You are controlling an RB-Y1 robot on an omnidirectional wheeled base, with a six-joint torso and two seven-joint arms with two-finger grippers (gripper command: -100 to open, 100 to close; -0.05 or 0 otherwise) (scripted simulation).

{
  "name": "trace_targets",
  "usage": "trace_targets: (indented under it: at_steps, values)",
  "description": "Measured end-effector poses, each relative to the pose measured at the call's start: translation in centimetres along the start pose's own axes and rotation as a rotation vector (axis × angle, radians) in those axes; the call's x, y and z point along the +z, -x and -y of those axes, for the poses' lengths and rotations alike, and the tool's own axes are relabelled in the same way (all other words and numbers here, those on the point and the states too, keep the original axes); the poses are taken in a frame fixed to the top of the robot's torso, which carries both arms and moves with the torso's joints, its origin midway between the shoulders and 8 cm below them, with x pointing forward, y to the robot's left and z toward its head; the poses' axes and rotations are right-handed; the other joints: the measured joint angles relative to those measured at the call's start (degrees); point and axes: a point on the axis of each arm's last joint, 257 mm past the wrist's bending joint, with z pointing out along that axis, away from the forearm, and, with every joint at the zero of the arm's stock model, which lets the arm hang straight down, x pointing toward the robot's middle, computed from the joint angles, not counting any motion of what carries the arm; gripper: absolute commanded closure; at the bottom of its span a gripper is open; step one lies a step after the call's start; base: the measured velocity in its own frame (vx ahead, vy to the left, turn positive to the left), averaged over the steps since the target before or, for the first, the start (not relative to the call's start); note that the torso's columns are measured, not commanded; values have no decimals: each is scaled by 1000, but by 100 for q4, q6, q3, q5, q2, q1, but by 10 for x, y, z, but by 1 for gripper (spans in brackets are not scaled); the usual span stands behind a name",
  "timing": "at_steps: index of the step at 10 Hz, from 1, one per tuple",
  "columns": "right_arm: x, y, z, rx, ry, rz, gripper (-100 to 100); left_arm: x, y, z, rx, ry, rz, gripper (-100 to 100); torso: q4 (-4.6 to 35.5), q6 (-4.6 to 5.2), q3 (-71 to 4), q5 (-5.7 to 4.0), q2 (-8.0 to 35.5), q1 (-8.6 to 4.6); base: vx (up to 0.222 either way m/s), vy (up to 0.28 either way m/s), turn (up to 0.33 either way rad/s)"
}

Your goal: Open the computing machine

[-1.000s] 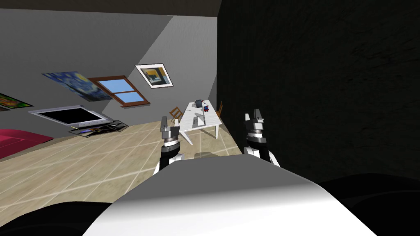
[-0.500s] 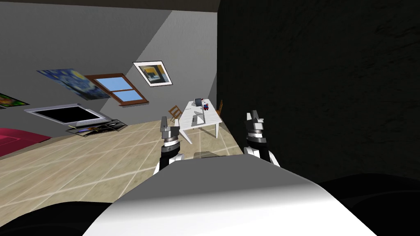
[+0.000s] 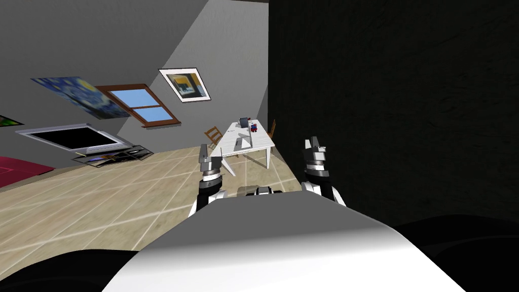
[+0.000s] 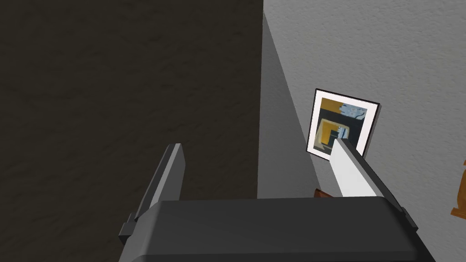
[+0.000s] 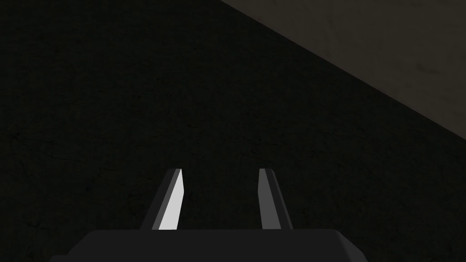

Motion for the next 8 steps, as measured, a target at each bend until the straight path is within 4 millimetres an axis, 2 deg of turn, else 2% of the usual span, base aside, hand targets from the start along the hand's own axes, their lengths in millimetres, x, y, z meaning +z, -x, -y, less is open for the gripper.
trace_targets:
  at_steps: [8]
  values:
    - [0,0,0,0,0,0,0,3,4,-35,105,140,-50,-100,81,0,-139,1,82,6,90,-67,5]
